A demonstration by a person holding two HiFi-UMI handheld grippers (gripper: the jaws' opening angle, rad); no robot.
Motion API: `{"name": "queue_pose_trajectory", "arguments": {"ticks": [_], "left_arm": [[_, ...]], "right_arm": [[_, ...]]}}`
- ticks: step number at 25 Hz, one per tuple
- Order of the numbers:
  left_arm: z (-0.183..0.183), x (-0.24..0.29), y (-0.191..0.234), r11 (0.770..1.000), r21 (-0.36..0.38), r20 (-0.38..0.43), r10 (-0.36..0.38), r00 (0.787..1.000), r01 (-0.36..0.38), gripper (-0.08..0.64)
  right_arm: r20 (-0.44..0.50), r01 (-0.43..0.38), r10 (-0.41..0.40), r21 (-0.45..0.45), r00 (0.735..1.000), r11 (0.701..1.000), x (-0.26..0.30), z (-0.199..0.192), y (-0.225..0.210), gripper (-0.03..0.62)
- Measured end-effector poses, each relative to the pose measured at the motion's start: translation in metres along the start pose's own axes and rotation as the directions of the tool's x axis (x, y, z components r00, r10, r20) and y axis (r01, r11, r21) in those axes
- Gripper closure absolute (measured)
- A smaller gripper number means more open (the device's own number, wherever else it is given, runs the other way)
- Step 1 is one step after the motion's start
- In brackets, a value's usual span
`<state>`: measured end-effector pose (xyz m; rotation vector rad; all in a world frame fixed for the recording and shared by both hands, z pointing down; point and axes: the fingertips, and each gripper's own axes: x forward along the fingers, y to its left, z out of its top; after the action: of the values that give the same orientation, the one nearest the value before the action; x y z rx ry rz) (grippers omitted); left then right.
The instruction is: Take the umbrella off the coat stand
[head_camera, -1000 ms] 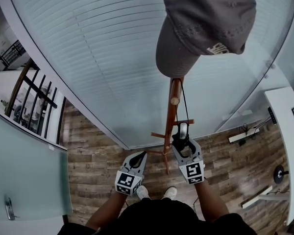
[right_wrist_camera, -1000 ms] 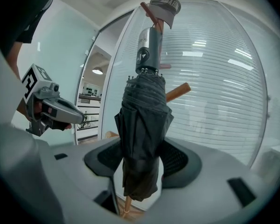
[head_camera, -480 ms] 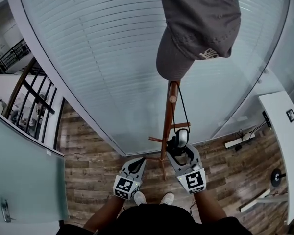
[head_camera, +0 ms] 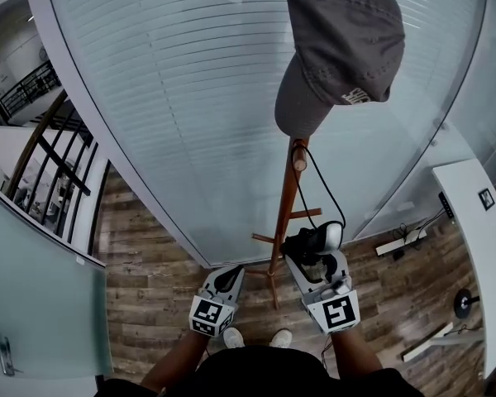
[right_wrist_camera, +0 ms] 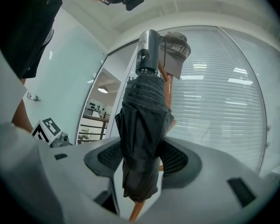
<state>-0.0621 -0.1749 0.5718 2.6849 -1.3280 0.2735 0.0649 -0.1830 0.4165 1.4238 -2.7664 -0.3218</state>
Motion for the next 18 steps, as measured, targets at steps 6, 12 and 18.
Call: {"name": "queue_pose_trajectory", "arguments": {"ticks": [6, 12, 18], "left_arm": [[0.007, -0.003, -0.002, 1.000, 0.003, 0.022, -0.004, 1.000, 0.004, 0.546], [0.012, -0.007, -0.005, 1.000, 0.003, 0.036, -0.006, 0.999, 0.006, 0.546], [0.017, -0.009, -0.009, 1.000, -0.004, 0.047, -0.015, 0.999, 0.015, 0.546]], "right_arm": [[0.071, -0.001, 0.000, 0.008, 0.997, 1.000, -0.007, 0.037, 0.004, 0.350], [0.129, -0.001, 0.001, 0.001, 0.992, 1.000, -0.014, 0.069, 0.010, 0.350], [0.157, 0.014, -0.014, 0.002, 0.987, 1.000, -0.021, 0.084, 0.009, 0.350]]}}
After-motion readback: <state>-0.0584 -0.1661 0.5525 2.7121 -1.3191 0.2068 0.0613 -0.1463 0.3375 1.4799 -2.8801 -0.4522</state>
